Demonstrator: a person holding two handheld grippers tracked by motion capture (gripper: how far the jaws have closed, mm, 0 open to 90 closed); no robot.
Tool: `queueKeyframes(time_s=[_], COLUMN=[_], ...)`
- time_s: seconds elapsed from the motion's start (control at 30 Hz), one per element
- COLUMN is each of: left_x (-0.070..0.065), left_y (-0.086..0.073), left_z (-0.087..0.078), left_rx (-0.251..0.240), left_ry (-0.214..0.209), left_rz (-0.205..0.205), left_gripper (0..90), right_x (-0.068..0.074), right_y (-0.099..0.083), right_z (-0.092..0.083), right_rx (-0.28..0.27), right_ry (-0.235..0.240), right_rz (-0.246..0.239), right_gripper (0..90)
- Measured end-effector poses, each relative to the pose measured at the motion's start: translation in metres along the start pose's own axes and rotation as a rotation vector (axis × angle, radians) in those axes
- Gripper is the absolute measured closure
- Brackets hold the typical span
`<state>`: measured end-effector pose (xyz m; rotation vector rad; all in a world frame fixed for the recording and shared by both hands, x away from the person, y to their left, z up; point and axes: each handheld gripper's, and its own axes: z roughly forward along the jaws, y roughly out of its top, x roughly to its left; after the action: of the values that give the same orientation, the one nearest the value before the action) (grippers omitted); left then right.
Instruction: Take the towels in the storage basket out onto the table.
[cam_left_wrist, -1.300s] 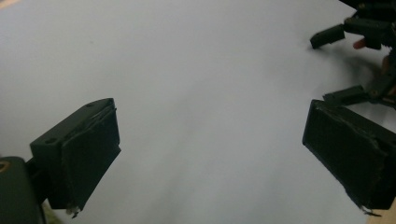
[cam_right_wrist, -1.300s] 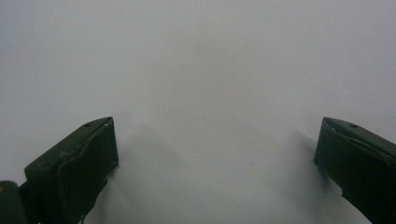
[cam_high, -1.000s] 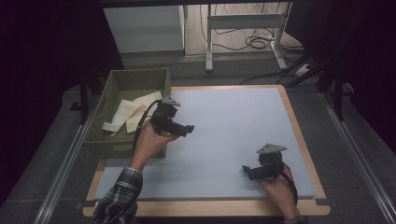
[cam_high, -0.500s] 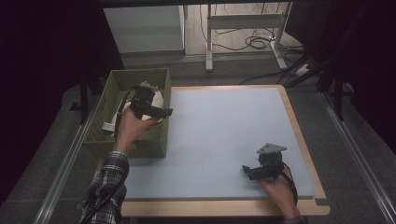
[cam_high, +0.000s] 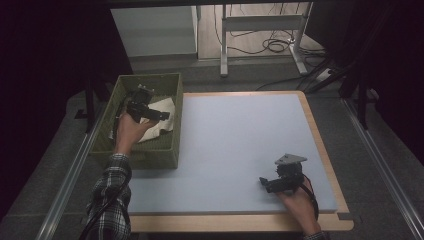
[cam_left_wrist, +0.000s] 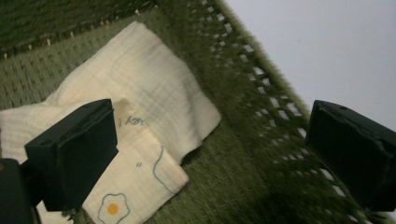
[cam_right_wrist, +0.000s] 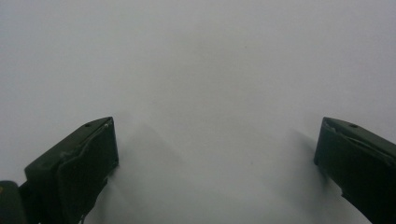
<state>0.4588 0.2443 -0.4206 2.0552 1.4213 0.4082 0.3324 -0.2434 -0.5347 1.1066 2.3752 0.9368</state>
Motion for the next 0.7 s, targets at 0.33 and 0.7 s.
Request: queueKeyframes(time_s=[0.33, 0.7], left_x=[0.026, 0.051], left_y=[0.001, 0.007], left_z=[0.032, 0.066], left_rx=[0.118, 0.247], left_ry=[0.051, 0.092], left_rz=[-0.041, -0.075], left_gripper=[1.4, 1.1], right_x=[0.0, 0.0], right_y=[0.0, 0.0], right_z=[0.0, 0.0], right_rx=[-0.001, 0.001], right_ry=[0.0, -0.001], right_rz=[-0.002, -0.004], right_gripper=[0.0, 0.0])
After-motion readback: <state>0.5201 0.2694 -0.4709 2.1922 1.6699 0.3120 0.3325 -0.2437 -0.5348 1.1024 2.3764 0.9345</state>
